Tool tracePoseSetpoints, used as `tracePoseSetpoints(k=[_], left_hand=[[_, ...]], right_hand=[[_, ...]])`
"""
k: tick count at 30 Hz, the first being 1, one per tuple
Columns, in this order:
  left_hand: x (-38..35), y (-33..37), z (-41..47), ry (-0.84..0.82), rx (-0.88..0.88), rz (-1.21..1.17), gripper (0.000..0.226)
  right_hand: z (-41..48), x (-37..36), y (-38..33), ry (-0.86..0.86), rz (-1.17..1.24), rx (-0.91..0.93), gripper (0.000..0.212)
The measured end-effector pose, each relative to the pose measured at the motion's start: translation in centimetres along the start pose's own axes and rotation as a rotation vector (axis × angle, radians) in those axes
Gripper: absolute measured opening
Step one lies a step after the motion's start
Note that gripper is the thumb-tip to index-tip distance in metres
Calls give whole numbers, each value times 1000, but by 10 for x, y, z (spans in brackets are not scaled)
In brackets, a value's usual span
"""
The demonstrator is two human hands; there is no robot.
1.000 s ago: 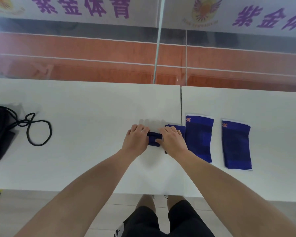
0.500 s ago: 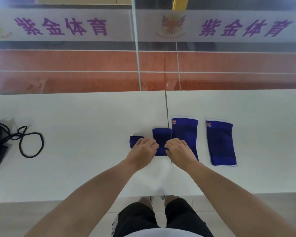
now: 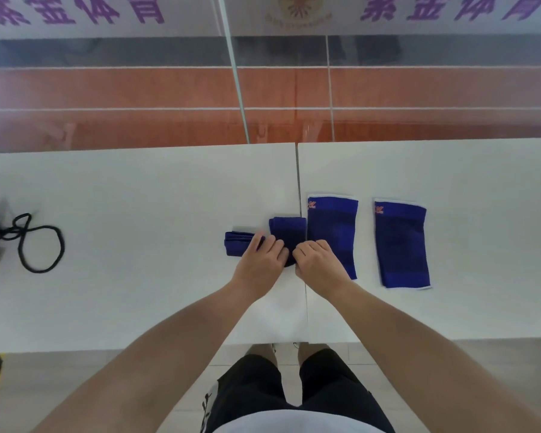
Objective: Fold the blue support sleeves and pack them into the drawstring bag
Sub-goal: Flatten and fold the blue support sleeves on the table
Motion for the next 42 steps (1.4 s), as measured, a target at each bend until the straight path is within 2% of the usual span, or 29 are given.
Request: tracePoseSetpoints(k=[3,7,10,14,22,25,29,34,36,38,40,42], left_hand=[[7,-3,2,-16,10,-28,11],[23,0,2,-8,31,-187,12],[29,3,1,-36,109,-263,23],[39,7,3,-97,148,-287,31],[36,-6,9,-156,223,-185,46],[36,-13,17,-175,217,-148,45],[31,-19,25,-180,208,-111,32],[25,-21,36,-95,224,-117,30],[21,-18,37,-25,134,-78,24],[21,-16,36,35,65,-57,30],[21,-15,35,60,78,-53,31],[16,-17,36,55,151,-75,23]], right_hand=[[-3,13,5,-34,88,24,2],[-17,33,16,-34,264,-17,17],[-26,44,22,-16,309,-39,32],[-22,40,27,-104,347,-94,29],[13,23,26,-190,170,19,36],[22,23,26,-157,188,-42,27],[34,24,30,-72,39,-70,26],[39,19,30,-49,-5,-144,27],[38,16,28,-18,-4,-145,20],[37,14,27,12,7,-154,12],[38,14,28,25,28,-173,10],[39,14,29,17,46,-189,12]])
Point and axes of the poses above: each hand's wrist, its own z-axis towards the middle knuckle, its own x-axis out of the back of the hand, y = z × x, the point moved 3 cm from there along z, towards the middle knuckle, and after that the axes turned 1 degree about -z, right-handed, at the moved point
